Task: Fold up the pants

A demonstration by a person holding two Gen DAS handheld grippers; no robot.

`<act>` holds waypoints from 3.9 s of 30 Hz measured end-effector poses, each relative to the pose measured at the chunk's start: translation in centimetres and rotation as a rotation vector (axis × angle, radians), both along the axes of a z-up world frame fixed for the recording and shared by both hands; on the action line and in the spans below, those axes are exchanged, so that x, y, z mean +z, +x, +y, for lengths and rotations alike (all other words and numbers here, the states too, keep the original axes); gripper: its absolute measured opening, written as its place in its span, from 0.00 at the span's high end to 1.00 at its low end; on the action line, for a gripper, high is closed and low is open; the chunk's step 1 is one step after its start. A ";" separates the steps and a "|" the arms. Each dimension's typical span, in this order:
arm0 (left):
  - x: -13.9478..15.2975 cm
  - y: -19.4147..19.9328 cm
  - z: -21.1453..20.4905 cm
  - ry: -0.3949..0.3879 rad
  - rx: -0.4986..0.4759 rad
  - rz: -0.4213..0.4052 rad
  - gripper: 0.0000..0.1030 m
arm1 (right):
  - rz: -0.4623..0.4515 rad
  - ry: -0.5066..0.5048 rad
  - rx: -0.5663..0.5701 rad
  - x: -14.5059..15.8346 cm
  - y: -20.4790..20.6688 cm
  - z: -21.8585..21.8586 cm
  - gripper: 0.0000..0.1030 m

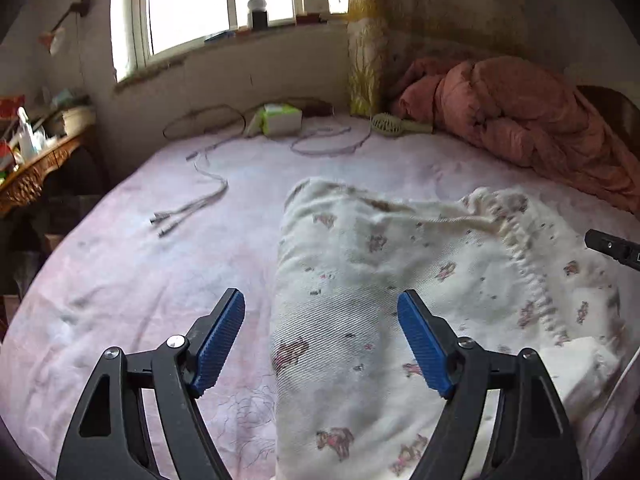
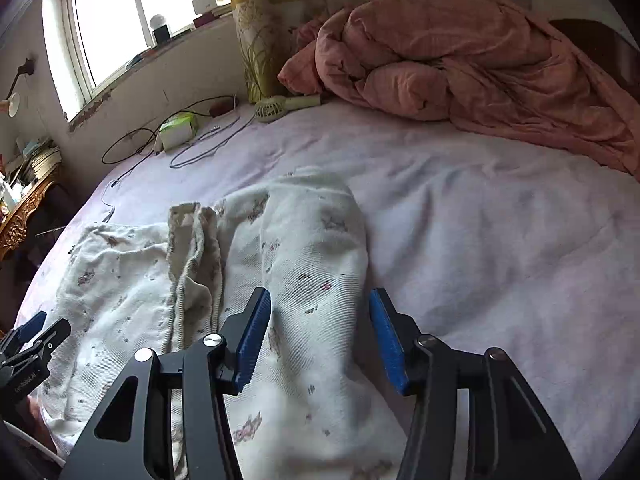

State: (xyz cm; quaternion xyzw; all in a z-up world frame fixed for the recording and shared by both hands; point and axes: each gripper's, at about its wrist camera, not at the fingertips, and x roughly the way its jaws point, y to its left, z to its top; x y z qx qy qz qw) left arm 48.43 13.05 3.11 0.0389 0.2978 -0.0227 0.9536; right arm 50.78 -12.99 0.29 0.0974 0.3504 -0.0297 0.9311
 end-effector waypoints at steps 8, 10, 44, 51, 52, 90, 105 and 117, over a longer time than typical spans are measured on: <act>14.0 -16.5 0.7 0.011 -0.017 -0.343 0.19 | -0.210 -0.109 0.087 14.2 -13.9 0.8 0.36; 17.8 -20.9 1.2 -0.011 -0.023 -0.376 0.16 | -0.256 -0.127 0.117 18.1 -18.3 1.1 0.36; 35.0 -59.7 2.8 -0.135 -0.066 -0.549 0.01 | -0.630 -0.253 0.148 40.2 -68.0 5.9 0.17; 28.1 -54.4 0.7 -0.137 -0.095 -0.418 0.01 | -0.477 -0.261 0.183 32.8 -60.8 6.1 0.16; 25.9 -53.3 0.1 -0.145 -0.103 -0.384 0.01 | -0.441 -0.267 0.192 30.6 -59.4 6.3 0.16; -4.1 -41.3 -2.9 -0.166 -0.037 0.025 0.01 | -0.004 -0.168 0.024 -3.7 -43.3 3.9 0.15; -4.3 -41.0 -2.8 -0.167 -0.037 0.038 0.01 | 0.034 -0.138 0.044 -4.1 -43.0 3.9 0.07; -4.6 -40.9 -2.8 -0.163 -0.041 0.043 0.01 | 0.053 -0.128 0.041 -4.4 -42.7 3.8 0.07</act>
